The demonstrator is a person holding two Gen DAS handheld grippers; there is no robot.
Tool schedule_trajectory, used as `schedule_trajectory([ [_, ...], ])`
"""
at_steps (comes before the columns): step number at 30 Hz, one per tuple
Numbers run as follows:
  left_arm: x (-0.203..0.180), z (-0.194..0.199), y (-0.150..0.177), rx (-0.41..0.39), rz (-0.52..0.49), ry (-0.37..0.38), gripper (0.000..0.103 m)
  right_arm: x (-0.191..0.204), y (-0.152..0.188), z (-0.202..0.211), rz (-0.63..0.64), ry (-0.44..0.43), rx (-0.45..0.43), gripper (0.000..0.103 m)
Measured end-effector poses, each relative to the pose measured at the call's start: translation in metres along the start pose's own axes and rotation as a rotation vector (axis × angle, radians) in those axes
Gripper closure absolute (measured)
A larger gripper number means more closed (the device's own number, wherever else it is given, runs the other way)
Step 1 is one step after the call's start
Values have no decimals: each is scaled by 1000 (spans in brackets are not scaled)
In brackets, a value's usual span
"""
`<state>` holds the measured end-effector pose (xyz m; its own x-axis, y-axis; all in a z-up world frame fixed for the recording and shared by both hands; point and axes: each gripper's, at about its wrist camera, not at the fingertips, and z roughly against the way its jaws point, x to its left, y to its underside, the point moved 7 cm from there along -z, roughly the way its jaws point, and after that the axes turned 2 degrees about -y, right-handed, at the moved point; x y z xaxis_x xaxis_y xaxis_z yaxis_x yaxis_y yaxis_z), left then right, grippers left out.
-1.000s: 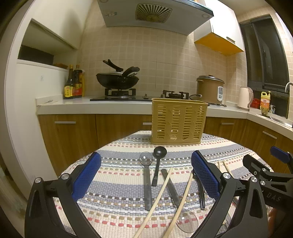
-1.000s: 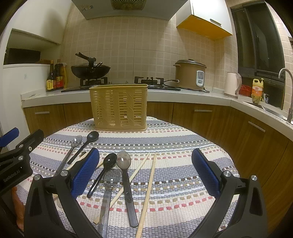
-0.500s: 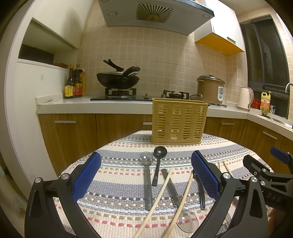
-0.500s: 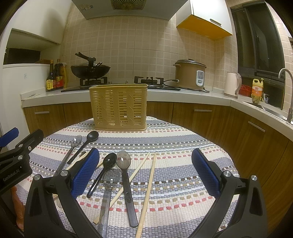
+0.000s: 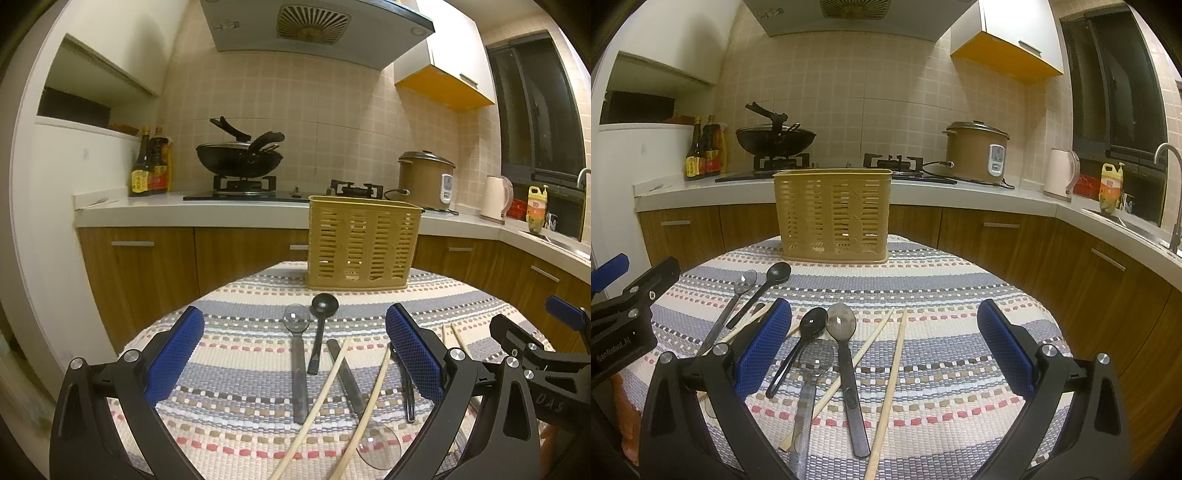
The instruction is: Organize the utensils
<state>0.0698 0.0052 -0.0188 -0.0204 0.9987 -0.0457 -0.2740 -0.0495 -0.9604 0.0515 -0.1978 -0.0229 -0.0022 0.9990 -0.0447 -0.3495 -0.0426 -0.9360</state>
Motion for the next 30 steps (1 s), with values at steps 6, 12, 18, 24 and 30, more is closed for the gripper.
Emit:
schedule_trajectory([
  [6,1,-2,2,8,10,-3,8,-1,0,-4,-1,8,15,6],
  [12,11,-16,5,83,70,32,8,-5,6,-20,-3,49,109,6],
  [18,35,-54,5,266,86,103,8,-1,18,-45,20,8,261,6],
  [24,39,-119,6,566,-29,247,15,-3,11,-68,-46,-113,437,6],
  [30,28,-177,15,814,23,397,21,-3,-6,-105,-32,-194,655,26],
])
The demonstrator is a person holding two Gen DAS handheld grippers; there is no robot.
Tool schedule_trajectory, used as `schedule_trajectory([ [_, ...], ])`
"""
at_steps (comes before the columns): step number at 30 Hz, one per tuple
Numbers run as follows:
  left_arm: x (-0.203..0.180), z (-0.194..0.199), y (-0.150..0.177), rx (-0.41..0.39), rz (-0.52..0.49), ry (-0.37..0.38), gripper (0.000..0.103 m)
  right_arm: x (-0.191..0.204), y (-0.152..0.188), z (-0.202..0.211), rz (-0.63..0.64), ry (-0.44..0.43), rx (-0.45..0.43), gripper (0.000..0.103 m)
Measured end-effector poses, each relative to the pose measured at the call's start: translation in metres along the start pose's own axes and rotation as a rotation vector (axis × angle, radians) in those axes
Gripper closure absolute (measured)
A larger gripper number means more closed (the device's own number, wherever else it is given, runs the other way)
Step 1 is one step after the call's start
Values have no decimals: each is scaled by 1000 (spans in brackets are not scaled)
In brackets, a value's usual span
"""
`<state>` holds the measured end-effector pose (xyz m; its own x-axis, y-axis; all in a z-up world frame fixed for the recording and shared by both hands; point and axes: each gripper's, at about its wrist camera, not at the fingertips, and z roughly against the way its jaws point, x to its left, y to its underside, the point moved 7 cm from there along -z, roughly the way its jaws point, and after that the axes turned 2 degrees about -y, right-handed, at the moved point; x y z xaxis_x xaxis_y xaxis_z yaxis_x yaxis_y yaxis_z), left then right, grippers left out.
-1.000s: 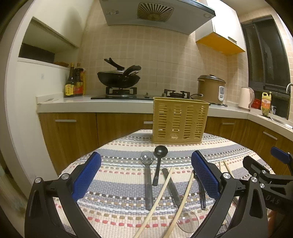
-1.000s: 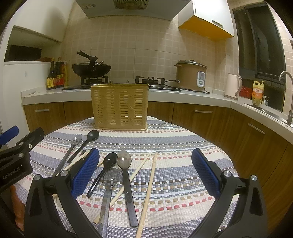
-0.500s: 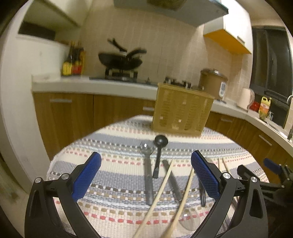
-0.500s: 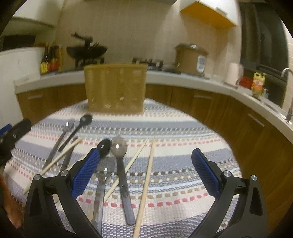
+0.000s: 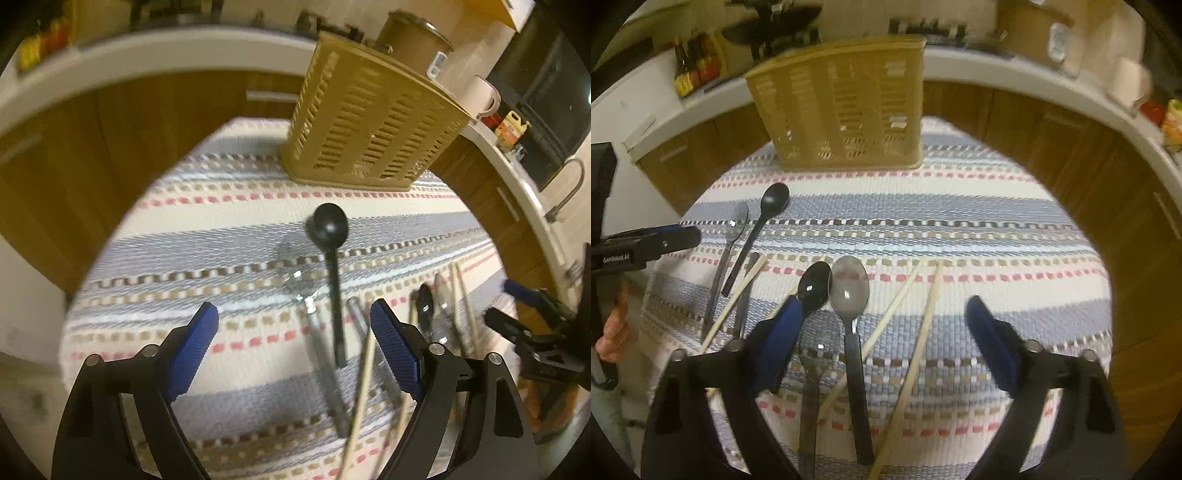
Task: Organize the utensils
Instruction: 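Grasp the clear plastic spoon with the left tool while the right tool grasps the metal spoon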
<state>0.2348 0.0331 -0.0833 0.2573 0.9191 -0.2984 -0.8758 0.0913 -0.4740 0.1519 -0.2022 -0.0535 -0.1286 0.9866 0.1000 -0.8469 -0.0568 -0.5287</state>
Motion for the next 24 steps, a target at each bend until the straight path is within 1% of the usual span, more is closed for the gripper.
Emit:
schedule_trajectory([
  [1,0,-7,-4,32,17,33,21,1,-5,-5,0,-31,38,30],
  [2,2,-12,-6,46,37,41,21,2,-8,-10,5,-50,71,36],
  [4,5,-26,-11,86,76,45,22,8,-11,-22,14,-98,146,38],
  [5,6,-28,-12,98,86,45,22,10,-12,-28,13,-118,179,40],
  [6,7,-32,-14,109,95,42,23,12,-12,-33,11,-140,214,47],
  [7,7,-37,-15,118,105,38,26,13,-12,-37,13,-151,233,50],
  [8,8,-38,-17,128,110,36,32,14,-11,-40,17,-155,252,52],
  [10,6,-44,-19,150,113,41,36,15,-9,-45,38,-144,281,52],
  [14,4,-52,-25,154,105,13,36,18,-5,-58,81,-104,321,53],
  [16,1,-55,-28,157,100,-3,36,22,-5,-62,100,-109,329,57],
  [18,-2,-55,-28,158,95,-18,36,29,-3,-69,127,-97,340,65],
  [19,-3,-56,-28,160,86,-32,36,32,-2,-70,140,-93,344,65],
  [22,-11,-60,-27,161,39,-105,36,36,0,-73,195,-58,351,66],
  [24,-16,-63,-26,160,12,-145,37,41,1,-75,224,-37,354,69],
])
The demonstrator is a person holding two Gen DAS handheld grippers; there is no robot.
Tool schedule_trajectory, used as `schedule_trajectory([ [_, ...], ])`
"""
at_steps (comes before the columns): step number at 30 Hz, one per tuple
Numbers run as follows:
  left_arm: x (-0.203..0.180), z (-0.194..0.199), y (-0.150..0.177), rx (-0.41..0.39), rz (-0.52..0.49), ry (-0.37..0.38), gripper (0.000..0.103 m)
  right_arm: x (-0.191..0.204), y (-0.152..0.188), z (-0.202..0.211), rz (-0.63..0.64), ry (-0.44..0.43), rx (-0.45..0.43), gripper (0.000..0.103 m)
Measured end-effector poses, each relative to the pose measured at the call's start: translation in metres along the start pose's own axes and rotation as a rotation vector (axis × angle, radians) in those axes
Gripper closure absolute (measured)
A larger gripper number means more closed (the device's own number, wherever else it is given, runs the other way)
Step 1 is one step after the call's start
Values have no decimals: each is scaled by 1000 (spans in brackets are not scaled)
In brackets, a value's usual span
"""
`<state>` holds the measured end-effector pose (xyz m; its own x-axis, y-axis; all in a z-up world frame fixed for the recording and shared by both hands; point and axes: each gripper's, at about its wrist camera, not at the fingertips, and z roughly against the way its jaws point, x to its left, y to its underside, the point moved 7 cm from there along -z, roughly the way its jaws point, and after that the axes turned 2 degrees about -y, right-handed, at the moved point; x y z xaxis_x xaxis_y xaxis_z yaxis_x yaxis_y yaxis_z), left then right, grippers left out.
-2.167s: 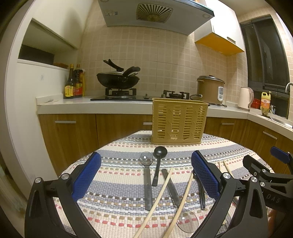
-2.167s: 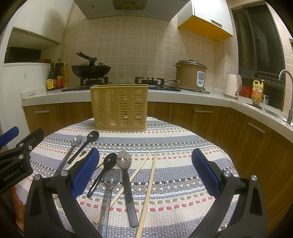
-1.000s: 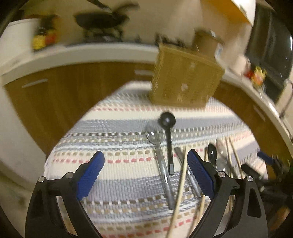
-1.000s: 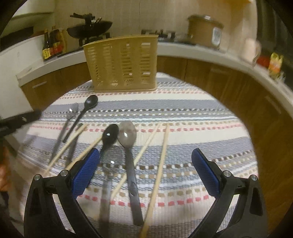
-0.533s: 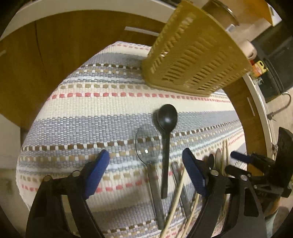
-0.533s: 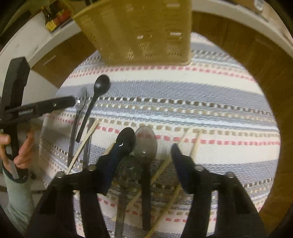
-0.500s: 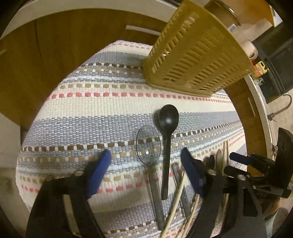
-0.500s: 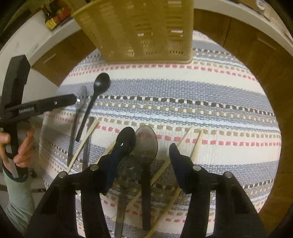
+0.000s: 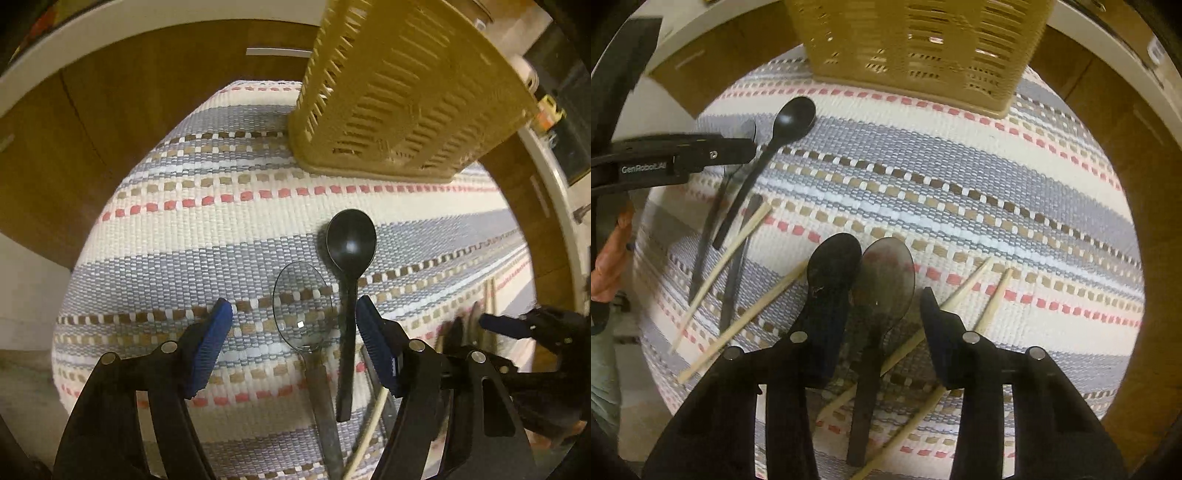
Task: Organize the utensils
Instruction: 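Grasp the clear plastic spoon with the left tool while the right tool grasps the metal spoon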
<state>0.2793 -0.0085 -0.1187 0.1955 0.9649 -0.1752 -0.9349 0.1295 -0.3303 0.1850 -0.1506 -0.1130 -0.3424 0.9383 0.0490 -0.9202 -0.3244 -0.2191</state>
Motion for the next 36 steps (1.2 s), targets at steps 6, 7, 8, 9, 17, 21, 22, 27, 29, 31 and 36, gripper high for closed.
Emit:
schedule_trajectory([
  [6,-14,-2,2,-6,-50,-61,56,12,-3,-5,31,9,13,74],
  [7,-14,-2,1,-3,-48,-60,57,13,-4,-6,30,10,15,74],
  [8,-12,-1,1,-1,-46,-57,58,14,-4,-7,29,10,16,74],
  [9,-13,-1,1,2,-46,-56,58,15,-6,-9,29,9,17,74],
  [17,-14,-2,0,-1,-64,-112,54,8,0,5,41,27,43,74],
  [21,-14,-2,-2,-12,-59,-152,65,5,-3,7,16,6,15,74],
  [22,-12,-1,-2,-12,-51,-155,70,1,-3,10,11,-7,0,74],
  [27,-9,3,-3,-29,-25,-107,71,-3,-6,23,0,-41,-83,74],
  [29,-7,8,-2,-51,-18,-91,71,-4,-7,28,0,-48,-118,74],
  [31,-8,18,-3,-110,-7,-34,72,-4,-6,35,1,-61,-157,74],
  [36,2,62,4,-274,10,-5,72,-8,3,66,27,-85,-312,74],
])
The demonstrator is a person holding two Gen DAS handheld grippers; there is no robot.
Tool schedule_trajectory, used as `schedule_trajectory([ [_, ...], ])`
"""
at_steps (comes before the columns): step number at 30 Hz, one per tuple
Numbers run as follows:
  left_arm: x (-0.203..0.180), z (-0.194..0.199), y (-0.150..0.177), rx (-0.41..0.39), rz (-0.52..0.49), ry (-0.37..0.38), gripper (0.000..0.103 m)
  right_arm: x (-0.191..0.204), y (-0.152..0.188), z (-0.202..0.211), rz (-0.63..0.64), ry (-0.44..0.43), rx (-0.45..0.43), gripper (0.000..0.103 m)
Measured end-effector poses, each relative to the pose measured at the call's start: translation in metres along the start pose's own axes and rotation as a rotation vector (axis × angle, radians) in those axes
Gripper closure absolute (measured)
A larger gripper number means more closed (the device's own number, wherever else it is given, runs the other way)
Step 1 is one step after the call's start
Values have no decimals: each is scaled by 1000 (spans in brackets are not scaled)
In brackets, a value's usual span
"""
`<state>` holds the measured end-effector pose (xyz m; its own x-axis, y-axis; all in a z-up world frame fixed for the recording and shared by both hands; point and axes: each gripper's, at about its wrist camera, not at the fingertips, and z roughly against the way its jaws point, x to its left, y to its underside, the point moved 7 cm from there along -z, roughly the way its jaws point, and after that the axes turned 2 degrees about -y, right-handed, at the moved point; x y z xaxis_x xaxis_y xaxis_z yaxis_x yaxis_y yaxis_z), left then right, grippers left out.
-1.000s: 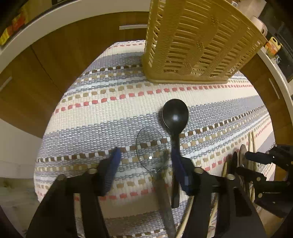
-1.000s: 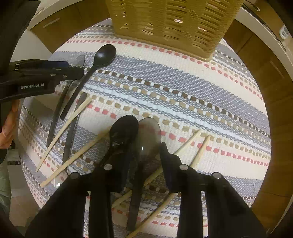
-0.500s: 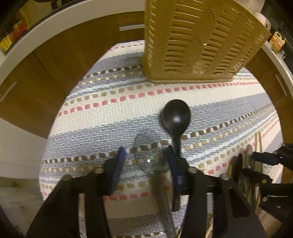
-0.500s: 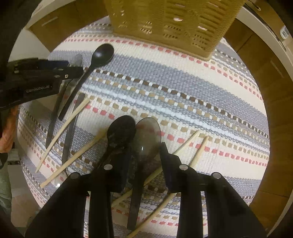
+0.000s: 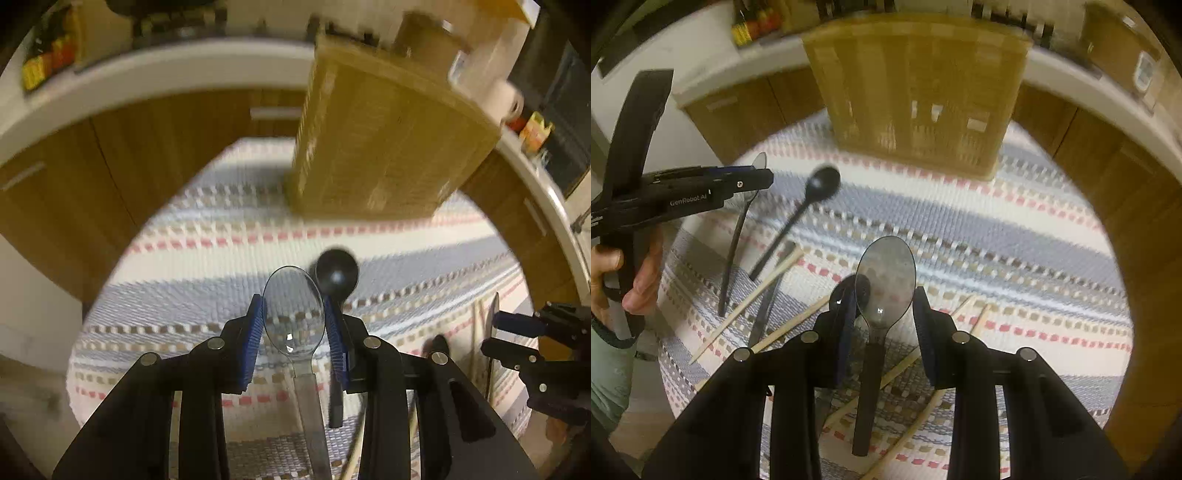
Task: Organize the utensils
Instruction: 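Grasp the clear plastic spoon with the left tool while the right tool grasps the metal spoon, then lower both spoons into the tan utensil holder and open both tools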
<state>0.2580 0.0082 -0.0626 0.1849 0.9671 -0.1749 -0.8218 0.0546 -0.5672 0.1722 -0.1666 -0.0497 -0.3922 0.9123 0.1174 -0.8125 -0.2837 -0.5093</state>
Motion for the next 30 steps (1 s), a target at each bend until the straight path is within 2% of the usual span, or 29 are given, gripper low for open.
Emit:
schedule_trajectory([
  [4,-14,39,-14,-171,-11,-2,72,-2,3,32,-29,-50,-141,74],
  [7,-24,72,-28,-304,-13,26,72,-10,-7,54,-52,-69,-247,74],
  [10,-34,102,-47,-410,-7,45,72,-16,-26,74,-64,-76,-347,74],
  [15,-51,140,-82,-563,-24,30,72,-33,-73,106,-97,-60,-512,74],
  [19,-61,161,-111,-635,-44,26,72,-40,-110,130,-108,-71,-601,74],
  [24,-66,173,-159,-736,-33,46,72,-57,-155,161,-139,-27,-703,74],
  [27,-64,159,-179,-765,-29,0,72,-70,-173,159,-166,0,-717,74],
  [30,-57,141,-189,-780,20,16,72,-80,-180,156,-165,79,-740,74],
])
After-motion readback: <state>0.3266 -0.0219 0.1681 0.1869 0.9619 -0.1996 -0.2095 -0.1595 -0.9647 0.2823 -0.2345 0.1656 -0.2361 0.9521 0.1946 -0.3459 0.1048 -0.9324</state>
